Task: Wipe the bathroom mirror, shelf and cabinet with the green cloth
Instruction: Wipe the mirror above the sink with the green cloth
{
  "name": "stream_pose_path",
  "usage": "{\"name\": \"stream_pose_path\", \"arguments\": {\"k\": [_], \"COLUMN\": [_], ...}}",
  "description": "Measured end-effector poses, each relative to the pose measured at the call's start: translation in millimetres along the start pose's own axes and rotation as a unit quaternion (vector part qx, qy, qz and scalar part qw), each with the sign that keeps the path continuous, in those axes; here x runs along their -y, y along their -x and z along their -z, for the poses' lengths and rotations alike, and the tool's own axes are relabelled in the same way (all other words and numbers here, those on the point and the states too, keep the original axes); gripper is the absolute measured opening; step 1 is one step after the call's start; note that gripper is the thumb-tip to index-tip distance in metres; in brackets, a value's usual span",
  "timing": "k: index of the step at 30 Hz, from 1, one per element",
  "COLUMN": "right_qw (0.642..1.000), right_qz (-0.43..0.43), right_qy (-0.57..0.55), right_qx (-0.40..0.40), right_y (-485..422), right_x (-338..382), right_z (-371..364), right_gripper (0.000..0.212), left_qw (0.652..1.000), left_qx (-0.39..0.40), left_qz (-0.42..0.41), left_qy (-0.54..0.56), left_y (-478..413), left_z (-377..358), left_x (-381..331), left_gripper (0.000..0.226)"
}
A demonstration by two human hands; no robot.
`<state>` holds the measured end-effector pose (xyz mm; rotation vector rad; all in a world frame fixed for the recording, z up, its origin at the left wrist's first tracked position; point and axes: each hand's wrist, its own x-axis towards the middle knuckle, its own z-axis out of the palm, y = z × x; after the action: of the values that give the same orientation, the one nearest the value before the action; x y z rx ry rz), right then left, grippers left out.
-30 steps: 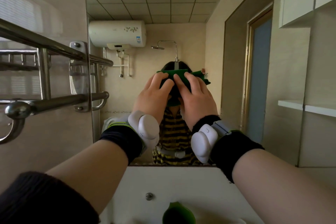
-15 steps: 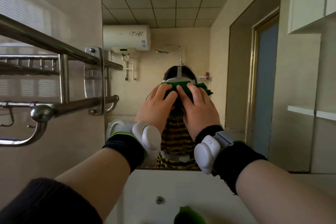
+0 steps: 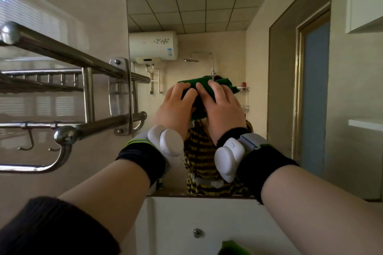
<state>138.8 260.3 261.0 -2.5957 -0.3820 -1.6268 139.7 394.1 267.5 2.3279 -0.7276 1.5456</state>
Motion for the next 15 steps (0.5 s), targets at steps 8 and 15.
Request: {"name": "stream_pose_path", "arguments": {"k": [8, 15], "right_qw": [1.000, 0.999], "right_qz": [0.000, 0.008], "right_qy": [-0.015, -0.012], "right_qx": [0.014, 0.035], "right_y": [14, 22], "right_x": [12, 25], "right_z": [-10, -14], "right_gripper": [0.064, 0.062], "left_qw": [1.000, 1.000], "left_qx": [0.006, 0.015], "left_qz": [0.001, -0.016], "left_qy": [0.004, -0.009], "left_y": [21, 33], "left_z": [1, 3], "left_x": [9, 21], "left_gripper": [0.034, 0.033]}}
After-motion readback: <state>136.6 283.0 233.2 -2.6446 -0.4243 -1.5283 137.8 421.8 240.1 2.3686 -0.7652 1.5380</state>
